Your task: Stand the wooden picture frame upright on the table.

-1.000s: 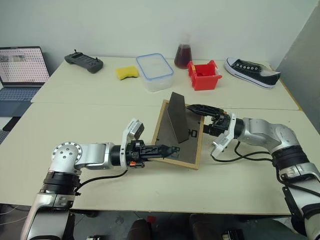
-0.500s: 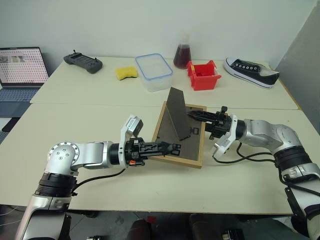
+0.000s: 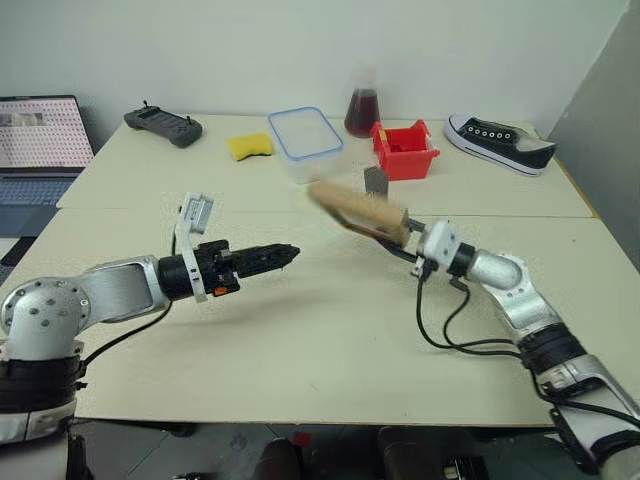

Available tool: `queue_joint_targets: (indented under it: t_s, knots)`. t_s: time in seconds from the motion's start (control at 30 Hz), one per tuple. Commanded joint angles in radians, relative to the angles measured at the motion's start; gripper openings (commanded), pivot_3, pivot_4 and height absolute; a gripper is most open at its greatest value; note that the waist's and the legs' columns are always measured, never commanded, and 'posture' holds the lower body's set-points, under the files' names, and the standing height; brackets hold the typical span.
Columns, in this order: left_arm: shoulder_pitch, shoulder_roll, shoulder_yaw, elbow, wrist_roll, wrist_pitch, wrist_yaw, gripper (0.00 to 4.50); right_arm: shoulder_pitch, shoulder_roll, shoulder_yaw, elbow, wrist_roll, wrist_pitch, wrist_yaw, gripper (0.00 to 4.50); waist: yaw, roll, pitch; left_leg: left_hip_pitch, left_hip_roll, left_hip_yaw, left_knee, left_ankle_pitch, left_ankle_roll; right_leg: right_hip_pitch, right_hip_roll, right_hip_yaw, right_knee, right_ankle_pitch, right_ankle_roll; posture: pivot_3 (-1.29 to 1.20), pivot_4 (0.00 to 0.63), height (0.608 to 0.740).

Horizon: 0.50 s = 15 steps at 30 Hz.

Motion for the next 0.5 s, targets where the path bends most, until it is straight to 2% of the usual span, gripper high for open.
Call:
queue_joint_targets:
  t_s: [0.03, 0.17, 0.3, 0.5]
  knots:
    - [0.07, -0.048, 0.007, -0.159, 0.226, -0.164, -0.017, 4.5, -0.101, 0.088, -0.122, 0.026, 0.224, 0.376, 0.066, 1.32, 0.003, 0.0, 0.0, 0.0, 0.0, 0.001, 0.0, 0.0, 0.0, 0.0, 0.0, 0.0, 0.0, 0.0, 0.0, 0.0, 0.15, 0.74]
    - [0.141, -0.053, -0.055, -0.234, 0.449, -0.271, -0.074, 4.5, -0.165, 0.169, -0.17, 0.169, 0.226, 0.482, 0.139, 1.32, 0.004, 0.0, 0.0, -0.001, 0.0, 0.003, -0.001, 0.0, 0.0, -0.001, 0.002, -0.001, -0.002, 0.0, 0.0, 0.0, 0.15, 0.74]
    - [0.177, -0.097, -0.032, -0.211, 0.51, -0.302, -0.088, 4.5, -0.147, 0.213, -0.154, 0.308, 0.094, 0.356, 0.171, 1.32, 0.01, 0.0, 0.0, -0.001, 0.0, 0.004, -0.001, -0.002, 0.004, -0.001, 0.002, -0.001, -0.004, 0.0, 0.0, 0.0, 0.15, 0.74]
    - [0.209, -0.119, -0.017, -0.192, 0.558, -0.309, -0.139, 4.5, -0.053, 0.249, -0.154, 0.297, -0.012, 0.237, 0.186, 1.32, 0.011, 0.0, 0.0, -0.002, 0.0, 0.004, -0.001, -0.003, 0.005, -0.001, 0.002, -0.001, -0.004, 0.0, 0.0, 0.0, 0.15, 0.74]
